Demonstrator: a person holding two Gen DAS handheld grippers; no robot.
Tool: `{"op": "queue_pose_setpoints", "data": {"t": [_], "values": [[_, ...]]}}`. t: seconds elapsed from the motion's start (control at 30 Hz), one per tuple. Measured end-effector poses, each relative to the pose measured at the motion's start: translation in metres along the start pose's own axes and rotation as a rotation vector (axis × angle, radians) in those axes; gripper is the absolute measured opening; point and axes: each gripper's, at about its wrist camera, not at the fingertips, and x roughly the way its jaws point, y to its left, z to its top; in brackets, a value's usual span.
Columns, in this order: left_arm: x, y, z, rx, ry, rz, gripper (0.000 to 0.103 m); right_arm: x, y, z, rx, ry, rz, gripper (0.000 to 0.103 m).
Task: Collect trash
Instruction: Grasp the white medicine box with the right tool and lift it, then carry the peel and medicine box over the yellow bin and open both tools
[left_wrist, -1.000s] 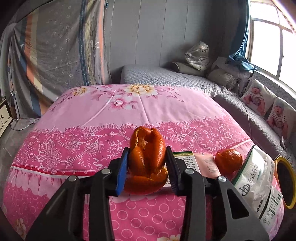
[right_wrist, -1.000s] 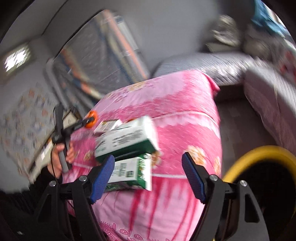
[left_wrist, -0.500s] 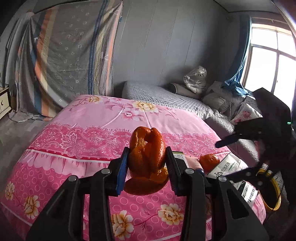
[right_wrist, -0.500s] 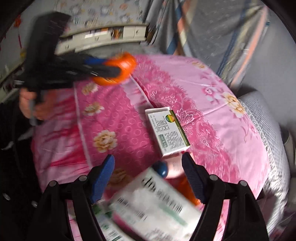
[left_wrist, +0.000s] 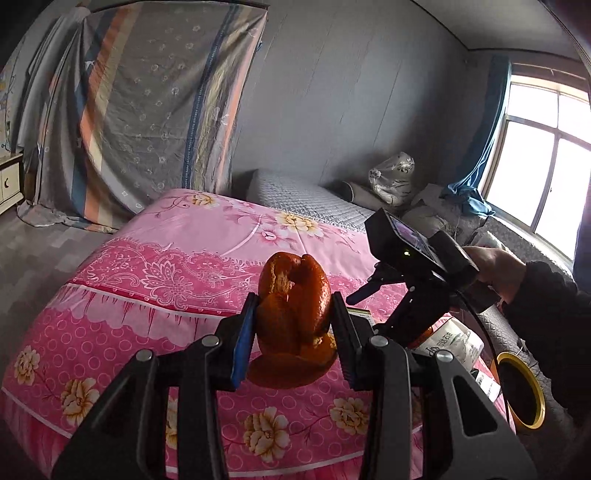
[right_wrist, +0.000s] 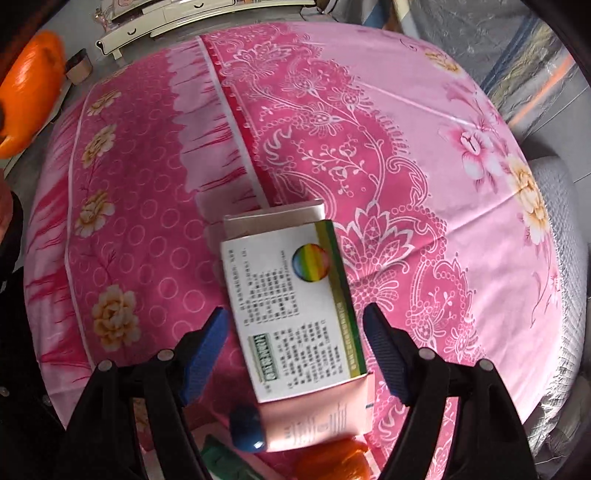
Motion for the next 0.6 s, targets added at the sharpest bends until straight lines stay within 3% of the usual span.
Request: {"op": "queue_pose_setpoints", "data": {"t": [0.37, 0.43, 0.6], "values": [[0.005, 0.000, -0.001, -0.007, 0.013, -0.008, 0.037, 0.023, -0.019, 0.004, 0.027, 0.020, 0.073, 0.071], [0.003, 0.000, -0.001, -0.011, 0.013, -0.006, 0.037, 0.019, -0.018, 0.003, 0.029, -0.007, 0.087, 0.065], [-0.007, -0.008, 0.001, 0.004, -0.006, 0.011, 0.037, 0.002, -0.009, -0.006, 0.032, -0.104, 0.080, 0.064]]}}
